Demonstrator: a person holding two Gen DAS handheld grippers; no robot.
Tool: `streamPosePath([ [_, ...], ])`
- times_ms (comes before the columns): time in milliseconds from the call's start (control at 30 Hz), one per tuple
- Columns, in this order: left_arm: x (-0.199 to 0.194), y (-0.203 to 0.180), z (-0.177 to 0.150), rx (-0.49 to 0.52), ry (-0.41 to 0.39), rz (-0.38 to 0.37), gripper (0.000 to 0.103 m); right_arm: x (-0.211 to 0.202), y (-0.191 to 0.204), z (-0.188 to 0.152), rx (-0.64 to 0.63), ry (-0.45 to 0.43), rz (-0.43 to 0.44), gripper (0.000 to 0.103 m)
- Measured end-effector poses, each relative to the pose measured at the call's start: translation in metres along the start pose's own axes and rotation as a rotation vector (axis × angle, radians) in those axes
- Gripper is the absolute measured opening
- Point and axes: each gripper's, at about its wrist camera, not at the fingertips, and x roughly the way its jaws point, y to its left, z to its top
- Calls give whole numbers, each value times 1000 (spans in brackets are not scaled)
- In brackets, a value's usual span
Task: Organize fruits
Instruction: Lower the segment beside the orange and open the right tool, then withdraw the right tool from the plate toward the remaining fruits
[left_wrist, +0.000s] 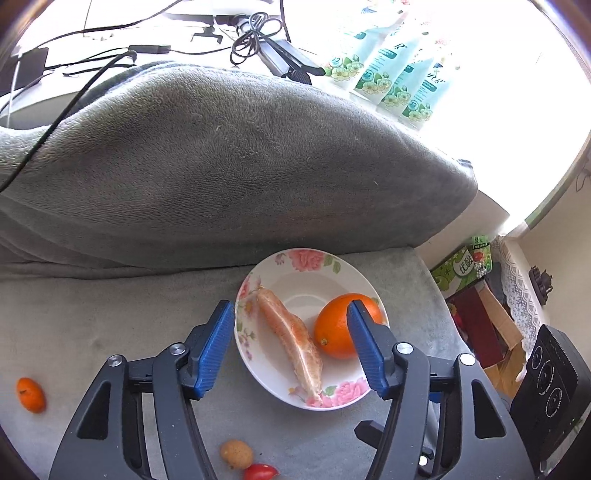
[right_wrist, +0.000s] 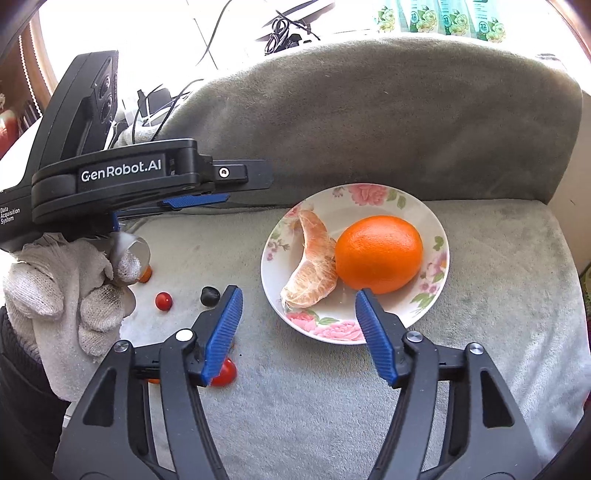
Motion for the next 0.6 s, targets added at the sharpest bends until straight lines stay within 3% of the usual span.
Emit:
streamPosePath([
  [533,-62,56,-34,17,-79,126,64,2,17,-5,-99,-10,39,71],
  [600,-70,65,-42,12,-90,147,64,2,21,-5,-120,-6,40,79],
])
